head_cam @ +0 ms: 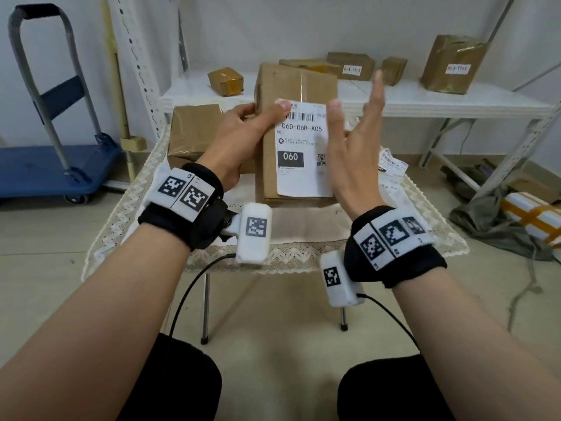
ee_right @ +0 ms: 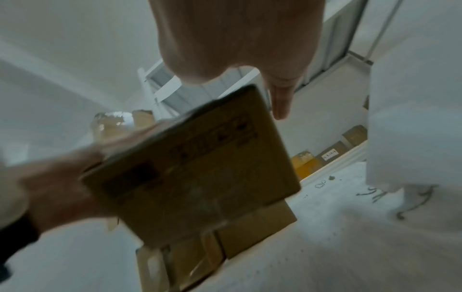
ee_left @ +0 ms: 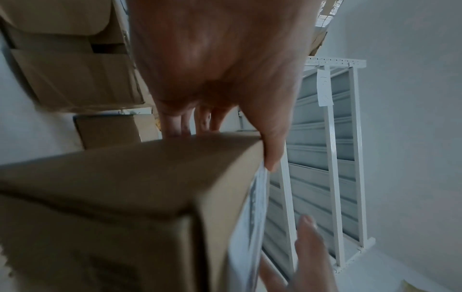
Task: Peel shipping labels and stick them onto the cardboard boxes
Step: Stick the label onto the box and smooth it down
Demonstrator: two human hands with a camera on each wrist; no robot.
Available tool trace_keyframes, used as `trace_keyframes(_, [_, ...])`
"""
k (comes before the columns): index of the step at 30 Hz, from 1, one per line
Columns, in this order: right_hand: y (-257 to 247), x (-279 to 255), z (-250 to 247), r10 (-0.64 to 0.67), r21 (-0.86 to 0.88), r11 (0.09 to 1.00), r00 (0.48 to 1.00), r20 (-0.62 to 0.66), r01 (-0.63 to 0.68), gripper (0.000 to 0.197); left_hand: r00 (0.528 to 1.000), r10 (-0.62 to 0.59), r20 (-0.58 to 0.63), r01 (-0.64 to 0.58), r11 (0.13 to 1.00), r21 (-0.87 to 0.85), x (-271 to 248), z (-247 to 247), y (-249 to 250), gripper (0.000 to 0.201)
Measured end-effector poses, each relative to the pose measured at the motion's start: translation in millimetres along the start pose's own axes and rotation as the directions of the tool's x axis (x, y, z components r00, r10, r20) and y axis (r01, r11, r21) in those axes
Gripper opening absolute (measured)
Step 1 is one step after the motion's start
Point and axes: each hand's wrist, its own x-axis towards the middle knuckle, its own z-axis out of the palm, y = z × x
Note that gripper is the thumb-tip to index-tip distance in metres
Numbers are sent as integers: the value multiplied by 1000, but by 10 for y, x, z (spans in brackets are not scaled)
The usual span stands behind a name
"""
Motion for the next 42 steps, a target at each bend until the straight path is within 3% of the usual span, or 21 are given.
trace_keyframes(4, [20,-139,66,-38,-226,972,994,100,60,69,998,-7,-63,4,999,-39,41,40,-54,76])
trace_keyframes(9, [23,-172,107,-132,-492,853,984,117,173,66,990,-34,-136,30,999,-30,87,39,-116,90])
trace_keyframes(16, [-40,-250,206,-202,-511,816,962,186,270,67,980,-47,-192,43,999,-27,120,78,-179,75])
trace_keyframes(21, [-92,-303,239,-173,-473,833,947,272,288,71,981,-55,-184,50,998,-32,101,86,-193,67])
trace_keyframes(25, [-93,-247,162,-65,-295,947,977,204,125,72,979,-74,-190,69,997,-33,93,40,-137,67])
trace_keyframes(28, [-8,-131,51,166,-146,979,972,168,-142,79,973,-130,-192,115,990,-86,103,-14,-73,59])
trace_keyframes(32, [20,-40,-54,490,17,855,818,301,-519,75,969,-171,-178,152,981,-118,114,-53,-24,58])
trace_keyframes(35, [-1,-32,-94,558,192,707,704,440,-681,58,972,-175,-155,158,980,-120,111,-47,1,63])
trace_keyframes(38, [9,-22,-121,546,308,612,671,502,-728,55,979,-147,-139,136,987,-87,121,-44,35,69])
trace_keyframes(42, [15,57,-151,554,436,517,677,485,-736,49,981,-86,-173,91,996,23,154,-71,111,75])
